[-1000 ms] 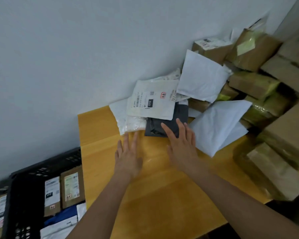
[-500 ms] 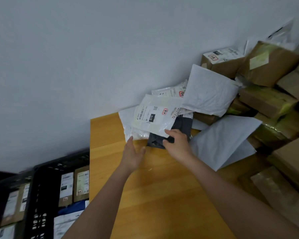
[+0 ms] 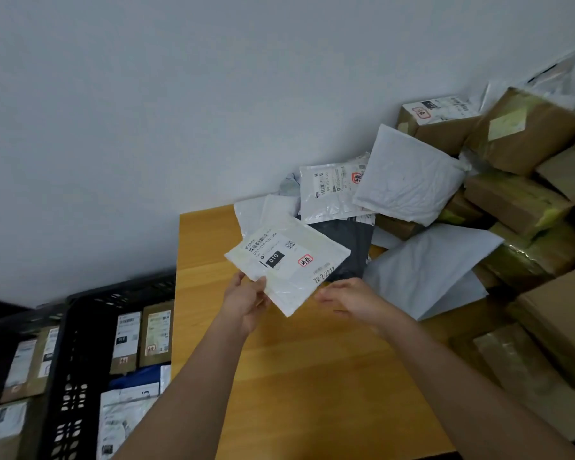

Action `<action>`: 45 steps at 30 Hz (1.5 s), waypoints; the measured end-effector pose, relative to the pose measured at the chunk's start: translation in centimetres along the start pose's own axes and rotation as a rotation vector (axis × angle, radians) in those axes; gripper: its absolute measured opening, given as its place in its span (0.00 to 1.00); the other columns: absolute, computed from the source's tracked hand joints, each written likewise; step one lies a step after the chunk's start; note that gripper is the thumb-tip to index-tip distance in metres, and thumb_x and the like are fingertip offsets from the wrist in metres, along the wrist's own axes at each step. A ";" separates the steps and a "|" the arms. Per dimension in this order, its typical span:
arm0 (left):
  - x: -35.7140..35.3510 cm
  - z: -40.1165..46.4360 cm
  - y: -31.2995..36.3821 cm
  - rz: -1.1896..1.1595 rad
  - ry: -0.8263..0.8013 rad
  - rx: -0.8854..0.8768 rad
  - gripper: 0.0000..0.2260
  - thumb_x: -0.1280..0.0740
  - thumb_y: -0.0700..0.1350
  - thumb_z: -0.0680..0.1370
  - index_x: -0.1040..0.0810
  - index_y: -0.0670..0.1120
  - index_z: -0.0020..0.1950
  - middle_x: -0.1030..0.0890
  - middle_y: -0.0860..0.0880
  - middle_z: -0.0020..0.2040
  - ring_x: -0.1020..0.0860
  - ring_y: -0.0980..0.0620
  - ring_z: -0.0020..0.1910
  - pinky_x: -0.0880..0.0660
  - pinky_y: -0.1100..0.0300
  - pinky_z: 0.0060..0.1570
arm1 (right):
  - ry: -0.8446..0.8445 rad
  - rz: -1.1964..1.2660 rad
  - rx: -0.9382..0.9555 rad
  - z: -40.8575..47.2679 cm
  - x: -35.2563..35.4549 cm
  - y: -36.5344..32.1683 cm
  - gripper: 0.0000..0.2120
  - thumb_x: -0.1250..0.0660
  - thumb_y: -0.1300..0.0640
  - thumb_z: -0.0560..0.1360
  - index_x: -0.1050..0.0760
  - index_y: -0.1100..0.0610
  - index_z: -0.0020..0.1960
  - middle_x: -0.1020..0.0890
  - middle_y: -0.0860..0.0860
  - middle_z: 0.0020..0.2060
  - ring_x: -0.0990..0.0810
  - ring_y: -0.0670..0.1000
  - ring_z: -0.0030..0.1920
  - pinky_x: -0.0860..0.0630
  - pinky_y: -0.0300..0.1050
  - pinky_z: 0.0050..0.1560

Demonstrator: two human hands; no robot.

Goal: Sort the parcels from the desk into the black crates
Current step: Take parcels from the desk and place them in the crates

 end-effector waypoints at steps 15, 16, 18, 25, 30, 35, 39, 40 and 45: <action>7.3 -2.7 0.5 0.095 -0.109 -0.069 0.16 0.42 0.31 0.81 0.22 0.46 0.63 0.16 0.45 0.56 0.19 0.44 0.55 0.21 0.47 0.51 | -0.021 0.297 0.133 0.3 -3.8 -1.9 0.13 0.37 0.67 0.80 0.22 0.58 0.62 0.14 0.52 0.51 0.15 0.53 0.50 0.17 0.49 0.45; 8.1 -3.0 0.5 0.089 -0.101 -0.074 0.16 0.41 0.31 0.81 0.22 0.46 0.63 0.16 0.45 0.56 0.19 0.44 0.55 0.21 0.47 0.51 | -0.031 0.307 0.139 0.2 -4.5 -1.9 0.13 0.37 0.67 0.80 0.22 0.58 0.62 0.14 0.53 0.51 0.15 0.54 0.51 0.17 0.50 0.46; 9.9 -3.6 0.6 0.067 -0.085 -0.084 0.15 0.41 0.32 0.81 0.21 0.47 0.61 0.16 0.45 0.55 0.18 0.45 0.53 0.21 0.47 0.50 | -0.061 0.321 0.145 -0.4 -6.1 -2.1 0.13 0.38 0.68 0.80 0.23 0.59 0.61 0.15 0.54 0.52 0.15 0.56 0.52 0.17 0.51 0.47; 17.5 -6.1 0.4 -0.033 -0.037 -0.124 0.12 0.36 0.36 0.80 0.22 0.44 0.63 0.16 0.43 0.56 0.18 0.43 0.56 0.20 0.47 0.50 | -0.110 0.294 0.181 -2.9 -13.0 -2.5 0.13 0.36 0.67 0.79 0.22 0.57 0.60 0.14 0.52 0.52 0.15 0.54 0.51 0.18 0.54 0.51; 26.5 -9.1 -0.1 -0.041 0.059 -0.149 0.05 0.33 0.37 0.79 0.22 0.39 0.54 0.16 0.40 0.51 0.19 0.46 0.45 0.20 0.48 0.49 | -0.143 0.250 0.179 -5.6 -21.3 -0.7 0.12 0.38 0.68 0.80 0.21 0.56 0.58 0.14 0.52 0.51 0.15 0.52 0.50 0.18 0.47 0.46; 39.6 -13.1 -1.0 0.046 0.286 -0.132 0.03 0.28 0.36 0.75 0.20 0.41 0.47 0.16 0.42 0.48 0.20 0.48 0.41 0.23 0.56 0.43 | -0.145 -0.027 0.083 -7.7 -33.3 2.5 0.16 0.43 0.72 0.80 0.22 0.54 0.50 0.17 0.53 0.52 0.18 0.52 0.49 0.20 0.51 0.51; 50.3 -16.4 -1.5 0.085 0.467 -0.106 0.05 0.27 0.35 0.74 0.21 0.43 0.43 0.17 0.43 0.47 0.22 0.46 0.44 0.24 0.48 0.54 | -0.125 -0.168 0.081 -9.4 -43.4 3.9 0.12 0.39 0.70 0.78 0.25 0.55 0.53 0.19 0.52 0.47 0.19 0.52 0.45 0.20 0.50 0.46; 52.8 -17.1 -1.6 0.075 0.517 -0.105 0.06 0.28 0.34 0.74 0.21 0.44 0.42 0.18 0.43 0.47 0.23 0.46 0.42 0.24 0.45 0.57 | -0.116 -0.184 0.092 -9.7 -45.6 4.1 0.13 0.36 0.70 0.77 0.27 0.55 0.56 0.19 0.53 0.47 0.20 0.52 0.45 0.20 0.48 0.43; 61.9 -18.9 -2.1 0.020 0.632 -0.076 0.06 0.33 0.32 0.77 0.20 0.40 0.50 0.19 0.42 0.42 0.25 0.49 0.34 0.25 0.56 0.33 | -0.157 -0.319 0.159 -10.6 -54.3 4.9 0.13 0.33 0.69 0.75 0.31 0.56 0.54 0.24 0.53 0.45 0.24 0.52 0.45 0.23 0.51 0.49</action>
Point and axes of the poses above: each hand's wrist, its own z-axis towards the middle knuckle, its own x-axis out of the back of the hand, y = z × x, the point moved 4 cm from there along z, towards the middle knuckle
